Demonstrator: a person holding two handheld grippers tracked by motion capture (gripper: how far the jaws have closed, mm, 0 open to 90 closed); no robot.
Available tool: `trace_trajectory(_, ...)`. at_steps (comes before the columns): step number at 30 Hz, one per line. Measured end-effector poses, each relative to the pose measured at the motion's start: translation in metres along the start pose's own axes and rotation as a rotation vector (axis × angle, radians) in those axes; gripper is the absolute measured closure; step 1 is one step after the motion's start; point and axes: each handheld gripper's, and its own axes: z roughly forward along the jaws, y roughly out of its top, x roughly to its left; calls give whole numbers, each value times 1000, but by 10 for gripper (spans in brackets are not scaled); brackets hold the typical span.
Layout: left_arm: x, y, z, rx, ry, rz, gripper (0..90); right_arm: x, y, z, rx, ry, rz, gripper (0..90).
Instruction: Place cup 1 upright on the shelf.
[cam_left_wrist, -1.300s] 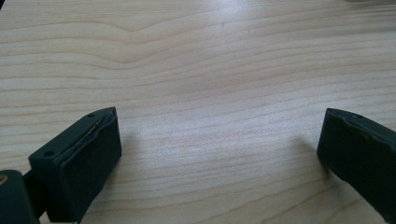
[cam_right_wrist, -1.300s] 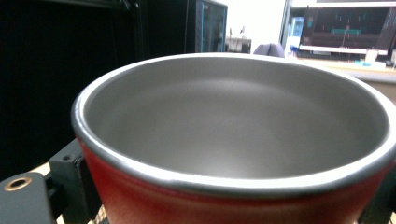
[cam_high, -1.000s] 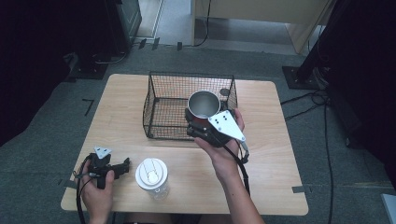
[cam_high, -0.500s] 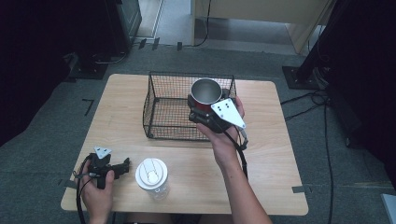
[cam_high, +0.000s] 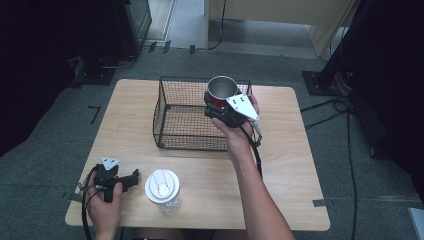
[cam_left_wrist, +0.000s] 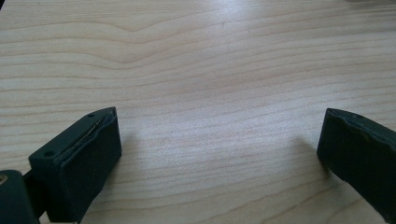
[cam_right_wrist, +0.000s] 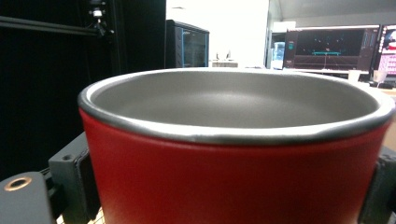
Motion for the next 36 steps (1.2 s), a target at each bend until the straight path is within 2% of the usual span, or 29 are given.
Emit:
trace_trajectory(5,0,0,0,0,0,0,4,-7,-9,13,-10,-31,42,78)
trace_trajectory(9,0,0,0,1,0,0,4,-11,-14,20,5,-44,27,78)
trace_trajectory(13,0,0,0,1,-1,0,4,-16,-20,29,15,-53,41,78)
trace_trajectory(18,0,0,0,1,0,1,4,-18,-32,39,54,-55,34,78)
trace_trajectory(19,0,0,0,1,0,1,4,-19,-37,44,70,-58,45,78)
trace_trajectory(24,0,0,0,1,0,1,4,-25,-51,59,121,-68,26,78)
trace_trajectory(26,0,0,0,1,0,1,4,-26,-53,60,126,-73,26,77)
trace_trajectory(29,0,0,0,0,0,1,4,-31,-62,66,164,-90,27,77)
trace_trajectory(30,0,0,0,1,-1,0,5,-30,-65,68,188,-86,22,77)
trace_trajectory(34,0,0,0,1,0,1,4,-30,-66,71,207,-83,42,77)
trace_trajectory(36,0,0,0,1,0,1,4,-30,-69,74,239,-88,30,77)
